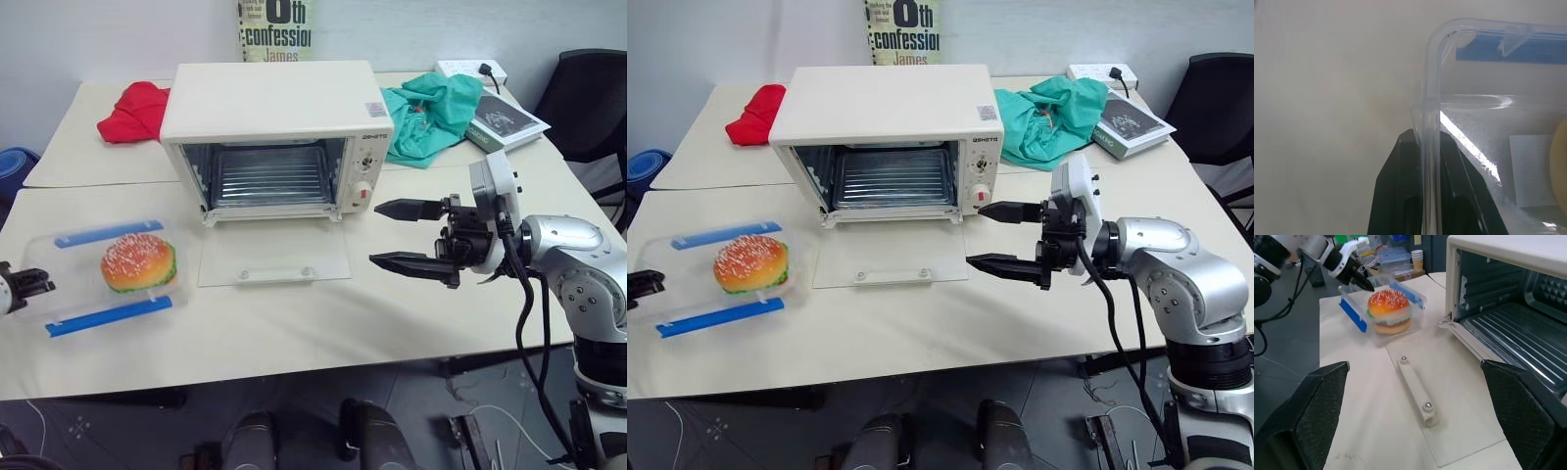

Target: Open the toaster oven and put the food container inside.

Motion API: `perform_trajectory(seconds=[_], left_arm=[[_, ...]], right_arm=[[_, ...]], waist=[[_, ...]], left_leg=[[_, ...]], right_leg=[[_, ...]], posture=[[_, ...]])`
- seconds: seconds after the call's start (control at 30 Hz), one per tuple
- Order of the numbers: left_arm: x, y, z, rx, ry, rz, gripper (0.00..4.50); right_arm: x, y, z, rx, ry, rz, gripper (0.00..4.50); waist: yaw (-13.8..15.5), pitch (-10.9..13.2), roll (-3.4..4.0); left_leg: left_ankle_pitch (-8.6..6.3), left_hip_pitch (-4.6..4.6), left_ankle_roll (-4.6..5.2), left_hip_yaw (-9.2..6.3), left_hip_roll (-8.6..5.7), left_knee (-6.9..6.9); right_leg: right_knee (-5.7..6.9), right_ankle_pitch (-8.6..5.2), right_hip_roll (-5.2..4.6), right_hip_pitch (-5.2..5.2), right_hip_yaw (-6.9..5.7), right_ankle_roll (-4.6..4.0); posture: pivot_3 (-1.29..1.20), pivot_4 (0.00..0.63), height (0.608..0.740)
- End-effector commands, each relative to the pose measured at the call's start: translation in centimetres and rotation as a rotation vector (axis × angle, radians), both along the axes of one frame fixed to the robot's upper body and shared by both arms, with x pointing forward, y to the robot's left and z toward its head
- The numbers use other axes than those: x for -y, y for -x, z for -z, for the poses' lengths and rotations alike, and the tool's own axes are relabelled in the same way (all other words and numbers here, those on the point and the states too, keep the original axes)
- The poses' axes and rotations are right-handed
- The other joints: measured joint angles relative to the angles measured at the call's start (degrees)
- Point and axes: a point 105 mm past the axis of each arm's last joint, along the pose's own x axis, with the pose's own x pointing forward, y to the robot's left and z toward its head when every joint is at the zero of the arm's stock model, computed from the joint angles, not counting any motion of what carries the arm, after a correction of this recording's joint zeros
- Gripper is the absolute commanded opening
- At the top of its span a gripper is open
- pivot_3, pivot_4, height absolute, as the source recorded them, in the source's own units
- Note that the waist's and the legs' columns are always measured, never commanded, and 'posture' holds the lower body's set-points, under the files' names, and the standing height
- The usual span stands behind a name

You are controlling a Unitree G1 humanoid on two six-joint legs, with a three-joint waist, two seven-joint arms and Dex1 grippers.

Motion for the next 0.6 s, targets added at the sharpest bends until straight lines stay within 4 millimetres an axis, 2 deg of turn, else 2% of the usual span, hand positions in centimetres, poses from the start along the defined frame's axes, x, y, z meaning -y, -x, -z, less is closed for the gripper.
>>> perform_trajectory(seconds=[0.03, 0.13, 0.2, 0.4, 0.53, 0.6], left_arm=[[-0.1, 0.1, -3.7, 0.118, -0.011, -0.007, 0.00], [1.2, -0.5, -5.3, 0.182, 0.052, 0.033, 0.00], [2.5, -0.9, -5.6, 0.179, 0.034, 0.088, 0.00], [8.9, -2.6, -4.0, 0.140, -0.042, 0.370, 0.00], [14.0, -3.6, -2.3, 0.145, -0.036, 0.538, 0.00], [15.3, -3.7, -2.1, 0.151, -0.038, 0.576, 0.00]], right_arm=[[0.6, 0.1, -1.0, 0.051, -0.013, 0.016, 4.50], [0.6, 0.0, -1.0, 0.049, -0.010, 0.016, 4.50], [0.7, -0.1, -1.0, 0.048, -0.008, 0.016, 4.50], [1.3, 0.2, -1.3, 0.050, -0.001, 0.022, 4.50], [1.7, 0.4, -1.0, 0.045, -0.007, 0.052, 4.50], [1.7, 0.6, -0.9, 0.043, -0.010, 0.062, 4.50]], waist=[[0.02, 0.00, 0.00], [0.06, 0.00, -0.02], [0.07, 0.00, -0.03], [0.51, 0.01, -0.03], [3.45, 0.01, -0.04], [5.00, 0.01, -0.04]], left_leg=[[0.00, 0.00, -0.01, 0.00, 0.00, 0.00], [0.01, 0.00, -0.02, 0.01, -0.01, 0.00], [0.02, -0.02, -0.03, 0.02, -0.01, 0.02], [0.02, -0.02, -0.04, 0.02, -0.02, 0.03], [0.05, -0.12, 0.06, -0.30, -0.28, 0.16], [0.00, -0.26, 0.17, -0.47, -0.40, 0.47]], right_leg=[[0.00, 0.00, 0.00, 0.00, 0.00, 0.00], [0.01, 0.00, 0.01, 0.00, 0.00, 0.00], [0.02, 0.00, 0.02, 0.00, 0.00, 0.00], [0.03, 0.00, 0.01, 0.00, 0.03, 0.01], [0.02, 0.05, -0.15, 0.10, 0.01, 0.07], [-0.11, 0.09, -0.26, 0.15, -0.01, 0.12]], posture=[[0.00, 0.150, 0.740], [0.00, 0.150, 0.740], [0.00, 0.150, 0.740], [0.00, 0.150, 0.740], [0.00, 0.150, 0.740], [0.00, 0.150, 0.740]])
